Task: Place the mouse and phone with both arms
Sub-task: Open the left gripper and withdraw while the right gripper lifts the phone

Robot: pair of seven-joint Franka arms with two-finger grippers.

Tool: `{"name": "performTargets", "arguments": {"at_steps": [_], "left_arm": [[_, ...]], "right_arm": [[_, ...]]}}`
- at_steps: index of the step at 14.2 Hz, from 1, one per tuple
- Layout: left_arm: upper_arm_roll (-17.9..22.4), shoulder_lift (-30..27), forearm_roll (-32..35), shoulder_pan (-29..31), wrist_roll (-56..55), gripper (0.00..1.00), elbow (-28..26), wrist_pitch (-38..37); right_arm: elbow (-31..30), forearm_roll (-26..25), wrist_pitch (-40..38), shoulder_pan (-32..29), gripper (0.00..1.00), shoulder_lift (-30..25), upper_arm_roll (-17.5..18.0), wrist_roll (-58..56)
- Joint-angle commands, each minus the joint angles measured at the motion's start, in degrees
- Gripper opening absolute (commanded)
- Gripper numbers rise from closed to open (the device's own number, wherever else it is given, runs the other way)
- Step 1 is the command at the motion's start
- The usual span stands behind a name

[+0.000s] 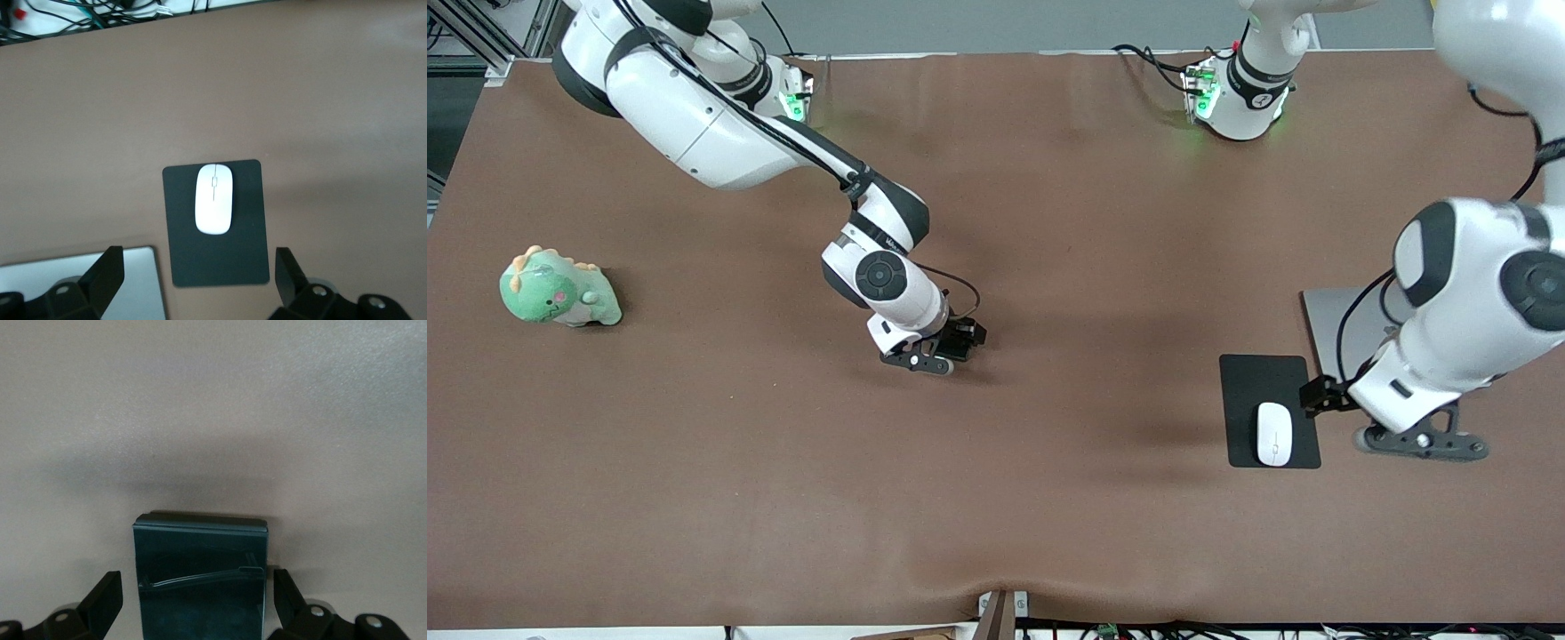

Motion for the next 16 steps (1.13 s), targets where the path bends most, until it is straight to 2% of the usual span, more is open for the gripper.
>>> {"name": "performTargets", "arguments": {"at_steps": [1, 2, 3, 5, 6, 8, 11, 12, 15, 16], "left_arm": [[0.1, -5.4, -1.4, -0.3, 0.0, 1.00, -2.2, -6.3], [0.6, -7.2, -3.0, -0.8, 0.1, 1.00, -2.3, -8.2], [2.3, -9.0, -4.9, -1.3, 0.2, 1.00, -2.2, -10.3], [5.3, -12.8, -7.6, -3.2, 1.6, 1.00, -3.1, -14.5], [6.8, -14.8, -7.7, -4.3, 3.0, 1.00, -3.8, -17.0], [8.3, -18.8, -9.1, -4.8, 4.8, 1.00, -6.4, -19.8], [10.4, -22.9, -10.7, -5.0, 7.8, 1.00, -7.6, -25.2], [10.5, -23.2, -10.7, -5.0, 7.8, 1.00, -7.4, -25.7], [9.9, -24.4, -10.6, -4.7, 6.8, 1.00, -7.2, -26.6], [9.8, -24.5, -10.6, -4.8, 6.7, 1.00, -7.3, -26.9]], "right_arm": [[1.2, -3.2, -0.5, -0.5, 1.00, 1.1, 1.0, 1.8], [1.0, -4.2, -0.9, -0.7, 0.86, 1.1, 1.0, 1.8], [0.9, -4.7, -1.1, -0.7, 0.54, 1.1, 1.0, 1.6], [0.9, -4.7, -3.0, -0.9, 0.13, 1.0, 1.0, 1.7], [0.9, -4.7, -3.8, -1.0, 0.00, 0.9, 1.1, 1.7], [1.7, -4.1, -8.0, -1.8, 0.00, 0.2, 2.3, 1.5], [9.3, -3.6, -24.7, -5.3, 0.00, 0.1, 7.8, 0.7], [11.0, -1.5, -29.1, -6.4, 0.00, 0.0, 8.7, -1.1], [13.5, 8.1, -41.9, -9.9, 0.00, -5.1, 7.7, -17.6], [14.0, 12.1, -44.5, -10.3, 0.00, -7.9, 4.9, -21.3]]}}
